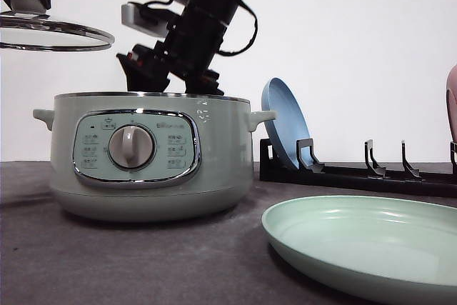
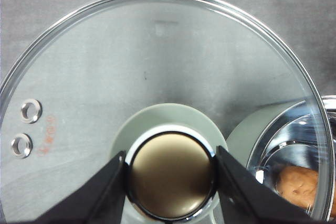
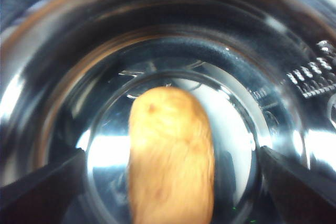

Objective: Transfer potato from steamer to green plate

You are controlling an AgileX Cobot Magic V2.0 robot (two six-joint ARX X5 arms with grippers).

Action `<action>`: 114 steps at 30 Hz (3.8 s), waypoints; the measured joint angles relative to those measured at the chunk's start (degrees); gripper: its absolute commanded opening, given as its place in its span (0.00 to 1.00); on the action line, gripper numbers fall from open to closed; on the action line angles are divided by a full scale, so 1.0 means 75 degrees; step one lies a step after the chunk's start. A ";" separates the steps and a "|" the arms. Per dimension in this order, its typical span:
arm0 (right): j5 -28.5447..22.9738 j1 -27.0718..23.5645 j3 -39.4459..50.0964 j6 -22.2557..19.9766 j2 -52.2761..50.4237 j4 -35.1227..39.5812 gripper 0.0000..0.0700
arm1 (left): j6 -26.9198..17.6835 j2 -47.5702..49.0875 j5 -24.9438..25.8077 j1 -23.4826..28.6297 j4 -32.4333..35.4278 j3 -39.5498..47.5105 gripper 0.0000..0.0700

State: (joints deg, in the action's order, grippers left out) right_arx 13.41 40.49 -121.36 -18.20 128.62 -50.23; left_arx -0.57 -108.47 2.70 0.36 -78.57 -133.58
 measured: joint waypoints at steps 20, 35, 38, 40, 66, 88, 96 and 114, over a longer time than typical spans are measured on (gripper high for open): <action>0.0009 0.0000 0.0000 0.0000 0.0429 0.0125 0.75 | 0.0001 0.0000 0.0000 0.0000 0.0019 0.0000 0.00; 0.0008 -0.0009 -0.0204 0.0144 0.0424 -0.0139 0.40 | 0.0001 0.0000 0.0000 0.0000 0.0019 0.0000 0.00; 0.0006 -0.0051 -0.0504 0.0256 0.0345 -0.0358 0.40 | -0.0002 0.0000 0.0000 0.0000 0.0019 0.0000 0.00; 0.0006 -0.0071 -0.0738 0.0304 0.0190 -0.0598 0.40 | -0.0001 0.0000 0.0000 0.0000 0.0019 0.0000 0.00; -0.0817 -0.0659 0.1218 0.0985 -0.6110 -0.3529 0.40 | 0.0001 0.0000 0.0000 0.0000 0.0020 0.0000 0.00; -0.1192 -0.0679 0.9026 0.2987 -0.8635 0.0033 0.40 | 0.0001 0.0000 0.0000 0.0000 0.0022 0.0000 0.00; -0.1128 -0.0679 1.0827 0.3412 -0.8544 0.2116 0.40 | 0.0001 0.0000 0.0000 0.0000 0.0022 0.0000 0.00; -0.0988 -0.1061 1.1497 0.3552 -0.8518 0.3200 0.40 | 0.0001 0.0000 0.0000 0.0000 0.0022 0.0000 0.00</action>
State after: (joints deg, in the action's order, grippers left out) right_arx 6.00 32.53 -35.14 8.45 64.73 -26.22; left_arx -0.56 -108.47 2.70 0.36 -78.41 -133.58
